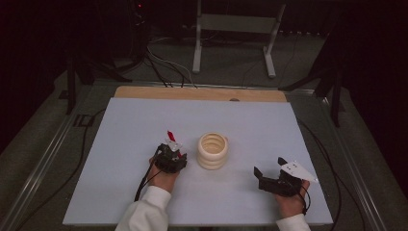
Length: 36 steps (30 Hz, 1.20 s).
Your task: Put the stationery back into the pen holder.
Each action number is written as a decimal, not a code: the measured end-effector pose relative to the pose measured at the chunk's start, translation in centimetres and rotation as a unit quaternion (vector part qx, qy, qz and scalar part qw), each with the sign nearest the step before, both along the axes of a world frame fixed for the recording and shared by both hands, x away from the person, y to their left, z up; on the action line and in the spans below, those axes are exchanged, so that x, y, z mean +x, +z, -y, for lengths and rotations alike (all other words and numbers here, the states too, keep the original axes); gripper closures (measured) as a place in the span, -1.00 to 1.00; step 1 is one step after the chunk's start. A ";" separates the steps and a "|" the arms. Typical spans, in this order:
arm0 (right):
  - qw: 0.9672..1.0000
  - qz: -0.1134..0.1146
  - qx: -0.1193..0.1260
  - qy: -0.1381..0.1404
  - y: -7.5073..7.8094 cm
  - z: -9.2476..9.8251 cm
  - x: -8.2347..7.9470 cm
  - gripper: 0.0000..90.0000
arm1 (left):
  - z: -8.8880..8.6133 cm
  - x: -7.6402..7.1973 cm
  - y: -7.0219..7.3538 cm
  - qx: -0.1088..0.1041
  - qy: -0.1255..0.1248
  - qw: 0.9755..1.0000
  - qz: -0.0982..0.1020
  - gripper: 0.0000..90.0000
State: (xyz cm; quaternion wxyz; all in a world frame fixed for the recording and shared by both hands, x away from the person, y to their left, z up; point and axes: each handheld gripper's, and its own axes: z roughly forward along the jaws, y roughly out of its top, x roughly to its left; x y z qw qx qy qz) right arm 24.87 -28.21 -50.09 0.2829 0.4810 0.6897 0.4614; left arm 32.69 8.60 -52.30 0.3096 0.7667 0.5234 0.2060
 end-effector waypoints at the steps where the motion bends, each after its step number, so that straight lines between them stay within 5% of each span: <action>1: 1.000 0.000 0.000 0.001 0.0 0.0 0.0 -0.99 | -0.2 -0.1 0.1 0.004 0.005 1.000 -0.004 0.45; 12: 1.000 -0.002 0.001 0.004 0.0 0.0 0.0 -0.99 | -1.2 -1.4 0.3 0.018 0.009 1.000 -0.009 0.74; 17: 1.000 -0.002 0.001 0.005 -0.1 0.0 0.0 -0.99 | -1.7 -1.3 0.4 0.004 0.003 1.000 -0.013 0.80; 36: 1.000 -0.005 0.004 0.008 -0.2 0.0 0.1 -0.99 | -3.9 -1.7 2.5 -0.047 0.008 0.999 0.023 0.81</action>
